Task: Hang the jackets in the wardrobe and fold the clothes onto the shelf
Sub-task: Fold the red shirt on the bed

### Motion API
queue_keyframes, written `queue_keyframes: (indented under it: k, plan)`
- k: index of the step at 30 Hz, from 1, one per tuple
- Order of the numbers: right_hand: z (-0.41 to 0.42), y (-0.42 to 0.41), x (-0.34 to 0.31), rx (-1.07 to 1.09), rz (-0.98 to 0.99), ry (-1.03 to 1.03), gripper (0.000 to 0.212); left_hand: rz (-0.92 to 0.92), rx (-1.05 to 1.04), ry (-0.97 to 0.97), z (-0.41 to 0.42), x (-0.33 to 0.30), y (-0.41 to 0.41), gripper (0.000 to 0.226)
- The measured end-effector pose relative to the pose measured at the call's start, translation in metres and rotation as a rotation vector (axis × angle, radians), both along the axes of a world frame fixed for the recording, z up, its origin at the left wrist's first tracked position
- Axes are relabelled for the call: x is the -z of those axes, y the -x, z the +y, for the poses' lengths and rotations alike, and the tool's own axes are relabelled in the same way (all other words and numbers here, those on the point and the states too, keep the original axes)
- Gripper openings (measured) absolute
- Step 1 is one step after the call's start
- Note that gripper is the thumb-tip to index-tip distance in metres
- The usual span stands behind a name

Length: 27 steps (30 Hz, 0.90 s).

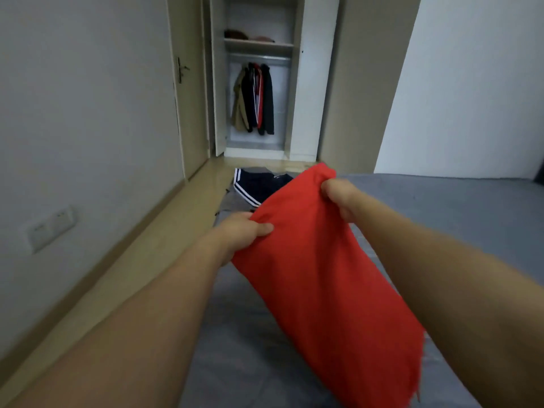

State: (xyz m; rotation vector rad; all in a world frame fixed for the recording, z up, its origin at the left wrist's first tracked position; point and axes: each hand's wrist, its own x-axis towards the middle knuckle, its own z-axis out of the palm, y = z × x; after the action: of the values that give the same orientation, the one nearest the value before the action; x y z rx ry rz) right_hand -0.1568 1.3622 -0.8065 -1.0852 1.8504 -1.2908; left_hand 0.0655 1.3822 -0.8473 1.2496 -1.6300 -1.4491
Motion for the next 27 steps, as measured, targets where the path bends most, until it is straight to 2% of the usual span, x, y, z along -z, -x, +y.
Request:
queue_keyframes:
  k: [3, 7, 10, 12, 16, 20, 23, 25, 27]
  plan:
    - [0.005, -0.012, -0.083, 0.034, -0.175, 0.164, 0.022, -0.020, -0.064, 0.212, -0.002, -0.096, -0.009, 0.017]
    - [0.040, -0.010, -0.160, 0.042, -0.422, 0.375, 0.026, -0.091, -0.025, 0.430, 0.033, -0.192, -0.002, 0.005]
    - [0.072, 0.004, -0.173, -0.016, -0.649, 0.582, 0.024, -0.218, 0.068, 0.509, 0.070, -0.221, 0.014, 0.008]
    - [0.098, 0.018, -0.156, -0.024, -0.779, 0.697, 0.022, -0.300, 0.117, 0.537, 0.095, -0.218, 0.031, 0.012]
    - [0.158, 0.057, -0.063, 0.067, -0.978, 0.750, 0.025, -0.423, 0.259, 0.448, 0.144, -0.154, 0.076, 0.008]
    - [0.235, 0.101, 0.083, 0.286, -0.976, 0.568, 0.020, -0.465, 0.484, 0.065, 0.206, -0.012, 0.128, 0.016]
    - [0.290, 0.118, 0.178, 0.361, -1.054, 0.426, 0.027, -0.558, 0.632, -0.153, 0.255, 0.084, 0.152, 0.022]
    - [0.305, 0.124, 0.205, 0.392, -1.082, 0.391, 0.049, -0.579, 0.667, -0.201, 0.273, 0.115, 0.160, 0.021]
    - [0.299, 0.127, 0.206, 0.377, -1.004, 0.324, 0.052, -0.536, 0.652, -0.219, 0.274, 0.120, 0.161, 0.012]
